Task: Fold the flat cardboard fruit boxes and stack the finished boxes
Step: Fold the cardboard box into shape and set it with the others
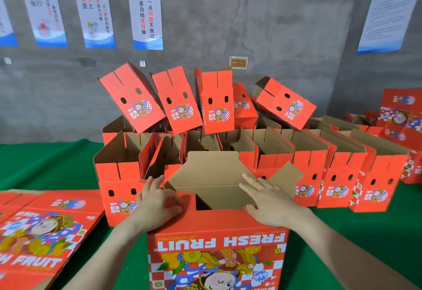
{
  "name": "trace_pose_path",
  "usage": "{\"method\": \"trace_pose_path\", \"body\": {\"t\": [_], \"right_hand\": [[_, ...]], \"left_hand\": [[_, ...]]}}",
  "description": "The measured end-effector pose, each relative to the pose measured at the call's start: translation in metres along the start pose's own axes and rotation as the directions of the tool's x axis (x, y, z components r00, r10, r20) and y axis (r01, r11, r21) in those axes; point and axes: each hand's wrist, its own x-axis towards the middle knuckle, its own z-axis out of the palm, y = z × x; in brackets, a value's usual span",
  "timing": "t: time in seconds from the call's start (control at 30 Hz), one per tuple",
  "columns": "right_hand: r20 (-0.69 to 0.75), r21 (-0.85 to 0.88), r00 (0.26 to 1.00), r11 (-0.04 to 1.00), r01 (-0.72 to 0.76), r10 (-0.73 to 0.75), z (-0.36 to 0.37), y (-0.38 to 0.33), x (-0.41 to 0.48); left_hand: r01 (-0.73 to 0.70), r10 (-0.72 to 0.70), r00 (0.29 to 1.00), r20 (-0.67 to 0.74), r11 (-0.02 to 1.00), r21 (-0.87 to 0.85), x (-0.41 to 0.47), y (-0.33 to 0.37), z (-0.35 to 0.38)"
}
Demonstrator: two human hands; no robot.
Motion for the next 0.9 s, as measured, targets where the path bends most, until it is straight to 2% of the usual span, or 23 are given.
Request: {"method": "trace_pose_path", "body": {"t": [0.07,0.1,0.13,0.17,0.23,0.27,0.3,0.33,0.37,0.4,0.43,0.47,0.5,0.57,0.67,0.8,0.9], "right_hand": [[-0.164,-0.038,0.986,0.999,0.035,-0.041,0.002,-0.001,-0.003],[-0.304,-0.049,0.95,0.997,0.062,-0.074,0.003,-0.002,-0.005],[-0.465,-0.038,0.88,0.996,0.086,-0.094,0.004,-0.003,-0.008],[-0.619,0.004,0.781,0.994,0.108,-0.082,0.004,-0.003,-0.01],[-0.84,0.191,0.538,0.967,0.167,0.073,0.003,-0.002,-0.013],[-0.863,0.334,0.46,0.92,0.207,0.21,0.002,0.001,-0.015],[-0.817,0.501,0.454,0.828,0.251,0.356,0.0,0.005,-0.016],[-0.72,0.654,0.512,0.705,0.274,0.469,0.001,0.01,-0.018],[-0.595,0.775,0.613,0.575,0.263,0.521,0.003,0.016,-0.019],[-0.477,0.851,0.727,0.466,0.242,0.494,0.005,0.02,-0.022],[-0.393,0.888,0.828,0.399,0.229,0.4,0.009,0.023,-0.024],[-0.346,0.887,0.898,0.405,0.219,0.272,0.013,0.024,-0.027],[-0.313,0.866,0.936,0.453,0.213,0.159,0.018,0.022,-0.029],[-0.267,0.836,0.962,0.51,0.203,0.057,0.025,0.016,-0.032],[-0.272,0.826,0.958,0.532,0.185,0.089,0.024,0.014,-0.034],[-0.288,0.789,0.951,0.59,0.17,0.11,0.021,0.011,-0.039],[-0.338,0.766,0.931,0.615,0.187,0.139,0.021,0.009,-0.043]], "left_hand": [[-0.04,0.044,0.996,0.08,0.998,-0.058,0.006,-0.005,0.002],[-0.038,0.051,0.992,0.114,0.992,-0.12,0.007,-0.006,0.001],[-0.036,0.057,0.991,0.124,0.986,-0.165,0.008,-0.006,0.0],[-0.032,0.056,0.99,0.13,0.983,-0.18,0.008,-0.005,-0.001],[-0.027,0.053,0.989,0.136,0.982,-0.186,0.01,-0.006,-0.001],[-0.023,0.05,0.989,0.137,0.981,-0.194,0.01,-0.005,-0.001],[-0.02,0.048,0.989,0.139,0.98,-0.197,0.011,-0.005,-0.001],[-0.019,0.047,0.989,0.142,0.98,-0.196,0.01,-0.004,-0.001],[-0.02,0.046,0.99,0.136,0.982,-0.188,0.01,-0.004,-0.001],[-0.022,0.046,0.991,0.126,0.983,-0.182,0.01,-0.004,-0.001],[-0.025,0.046,0.992,0.118,0.983,-0.181,0.01,-0.005,0.0],[-0.026,0.047,0.992,0.114,0.983,-0.183,0.011,-0.006,0.0],[-0.027,0.048,0.992,0.113,0.982,-0.185,0.011,-0.006,0.0],[-0.03,0.053,0.992,0.111,0.98,-0.197,0.01,-0.007,0.002],[-0.057,0.076,0.995,0.069,0.969,-0.238,0.01,-0.009,0.004],[-0.167,0.151,0.986,-0.075,0.93,-0.328,0.005,-0.011,0.004],[-0.218,0.207,0.976,-0.072,0.943,-0.251,0.001,-0.009,0.003]]}}
